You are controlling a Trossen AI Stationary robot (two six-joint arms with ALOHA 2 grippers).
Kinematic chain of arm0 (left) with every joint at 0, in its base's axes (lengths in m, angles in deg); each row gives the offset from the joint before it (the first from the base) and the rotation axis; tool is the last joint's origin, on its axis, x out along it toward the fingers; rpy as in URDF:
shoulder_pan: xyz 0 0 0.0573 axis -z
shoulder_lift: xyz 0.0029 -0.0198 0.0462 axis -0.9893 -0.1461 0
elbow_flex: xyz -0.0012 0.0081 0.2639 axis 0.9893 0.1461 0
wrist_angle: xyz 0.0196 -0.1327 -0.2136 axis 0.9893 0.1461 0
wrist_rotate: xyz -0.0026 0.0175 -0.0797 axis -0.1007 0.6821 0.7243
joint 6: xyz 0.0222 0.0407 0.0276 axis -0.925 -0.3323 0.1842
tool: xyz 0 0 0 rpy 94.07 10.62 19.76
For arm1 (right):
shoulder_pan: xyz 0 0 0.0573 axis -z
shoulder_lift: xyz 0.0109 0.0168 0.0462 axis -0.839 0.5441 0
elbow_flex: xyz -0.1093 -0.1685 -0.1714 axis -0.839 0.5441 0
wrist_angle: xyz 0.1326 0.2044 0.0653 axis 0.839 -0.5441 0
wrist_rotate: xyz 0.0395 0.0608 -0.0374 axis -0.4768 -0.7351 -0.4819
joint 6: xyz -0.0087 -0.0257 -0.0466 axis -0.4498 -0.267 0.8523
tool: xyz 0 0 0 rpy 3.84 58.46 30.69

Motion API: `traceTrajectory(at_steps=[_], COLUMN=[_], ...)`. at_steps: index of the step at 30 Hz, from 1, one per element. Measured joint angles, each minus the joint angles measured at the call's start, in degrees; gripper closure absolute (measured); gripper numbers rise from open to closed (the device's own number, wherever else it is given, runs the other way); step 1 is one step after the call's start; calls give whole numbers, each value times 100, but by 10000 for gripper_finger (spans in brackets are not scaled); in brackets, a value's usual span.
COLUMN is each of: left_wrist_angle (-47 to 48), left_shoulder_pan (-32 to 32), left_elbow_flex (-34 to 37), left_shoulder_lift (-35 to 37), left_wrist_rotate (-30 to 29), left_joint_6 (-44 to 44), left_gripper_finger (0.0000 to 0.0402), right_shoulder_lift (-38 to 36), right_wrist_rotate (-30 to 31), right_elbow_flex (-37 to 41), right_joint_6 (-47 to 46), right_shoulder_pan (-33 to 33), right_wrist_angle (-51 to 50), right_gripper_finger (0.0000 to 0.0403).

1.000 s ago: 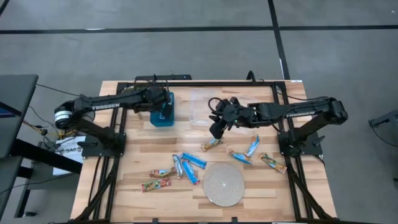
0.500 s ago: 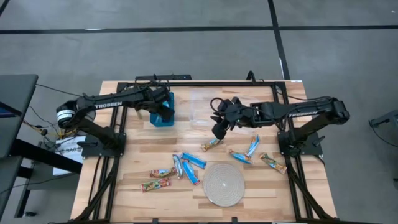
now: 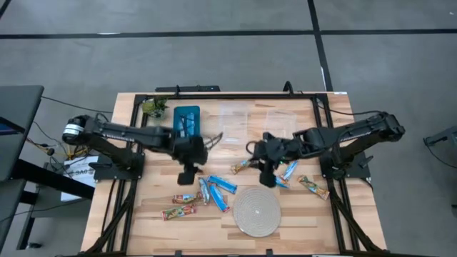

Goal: Pick and place Granola Bars by type
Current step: Put the blue granola bar into the blue bin

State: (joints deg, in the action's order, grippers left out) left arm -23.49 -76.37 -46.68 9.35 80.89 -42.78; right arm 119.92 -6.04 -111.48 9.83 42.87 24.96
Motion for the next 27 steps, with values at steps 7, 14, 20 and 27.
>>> traceTrajectory(at_steps=[7, 14, 20, 27], left_wrist_angle=[-1031, -1822, -2251, -2250], left_shoulder_pan=[440, 486, 491, 493], left_elbow_flex=[-4, -2, -2, -17], left_shoulder_lift=[-722, -1895, -2625, -2998], left_wrist_rotate=[-364, -274, -408, -523], left_joint_6=[17, -19, -35, -84], left_gripper_finger=[270, 270, 270, 271], right_shoulder_lift=[174, 478, 663, 703], right_wrist_rotate=[-107, -303, -508, -511], right_elbow_flex=[0, 7, 1, -1], right_joint_6=[-534, -842, -909, -1018], right_shoulder_pan=[-517, -703, -735, -733], right_wrist_angle=[-639, -826, -830, -873], right_gripper_finger=[310, 310, 310, 310])
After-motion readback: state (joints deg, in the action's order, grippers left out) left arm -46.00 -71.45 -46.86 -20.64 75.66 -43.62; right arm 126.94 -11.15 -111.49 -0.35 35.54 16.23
